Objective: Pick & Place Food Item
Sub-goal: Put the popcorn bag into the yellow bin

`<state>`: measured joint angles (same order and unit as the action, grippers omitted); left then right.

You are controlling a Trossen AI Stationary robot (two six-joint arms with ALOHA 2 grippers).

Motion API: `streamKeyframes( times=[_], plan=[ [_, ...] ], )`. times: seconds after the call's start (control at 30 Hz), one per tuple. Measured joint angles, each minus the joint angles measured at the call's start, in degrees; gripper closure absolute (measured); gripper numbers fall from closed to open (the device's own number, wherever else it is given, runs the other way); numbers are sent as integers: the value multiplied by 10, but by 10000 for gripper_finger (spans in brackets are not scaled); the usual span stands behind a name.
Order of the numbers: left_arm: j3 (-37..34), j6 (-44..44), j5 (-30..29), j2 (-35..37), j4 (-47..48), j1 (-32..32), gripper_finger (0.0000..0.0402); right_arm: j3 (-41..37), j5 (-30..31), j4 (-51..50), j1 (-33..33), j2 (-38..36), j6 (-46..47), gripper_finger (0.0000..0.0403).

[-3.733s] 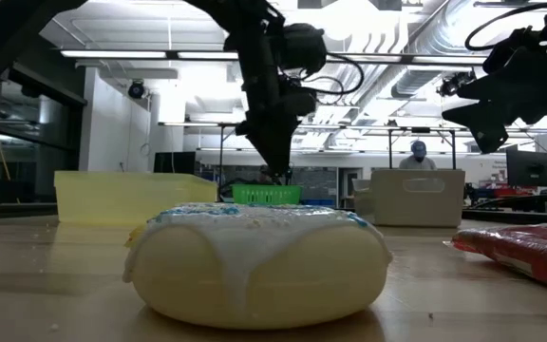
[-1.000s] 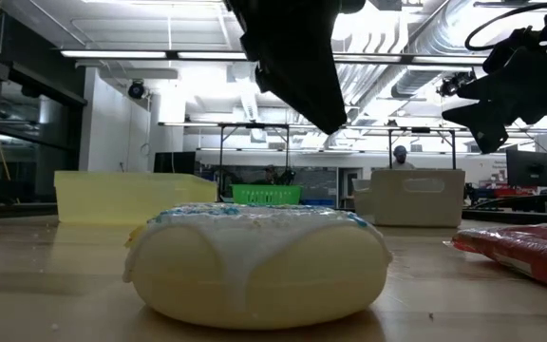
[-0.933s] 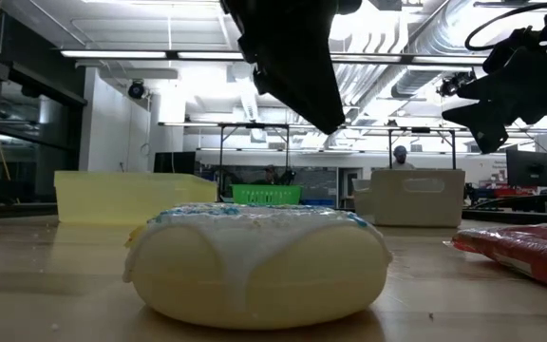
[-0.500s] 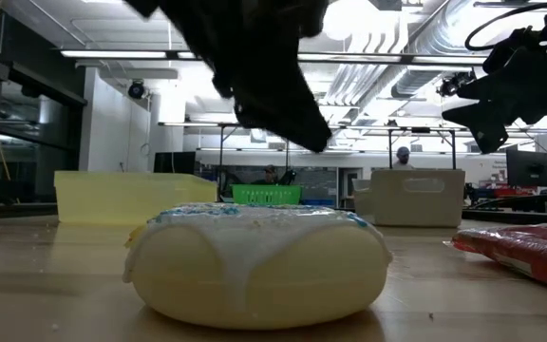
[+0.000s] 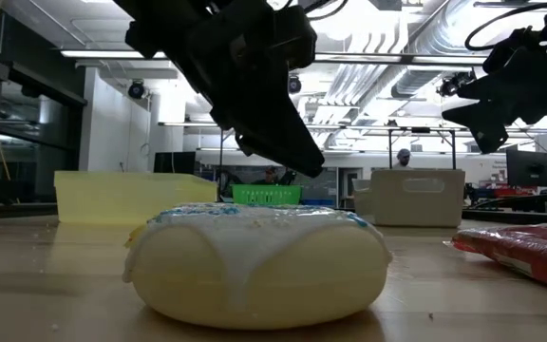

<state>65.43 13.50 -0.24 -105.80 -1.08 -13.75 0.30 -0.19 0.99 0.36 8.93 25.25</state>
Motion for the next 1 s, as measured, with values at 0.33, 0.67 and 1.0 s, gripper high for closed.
streamKeyframes(
  times=[0.33, 0.67, 1.0],
  plan=[
    [-8, 17, -29, 0, -18, -39, 280, 0, 0, 0, 0, 0, 0, 228],
    [-120, 25, -26, 30, -167, -33, 280, 0, 0, 0, 0, 0, 0, 228],
    [-134, -15, -11, 42, -194, -25, 280, 0, 0, 0, 0, 0, 0, 228]
  ],
)
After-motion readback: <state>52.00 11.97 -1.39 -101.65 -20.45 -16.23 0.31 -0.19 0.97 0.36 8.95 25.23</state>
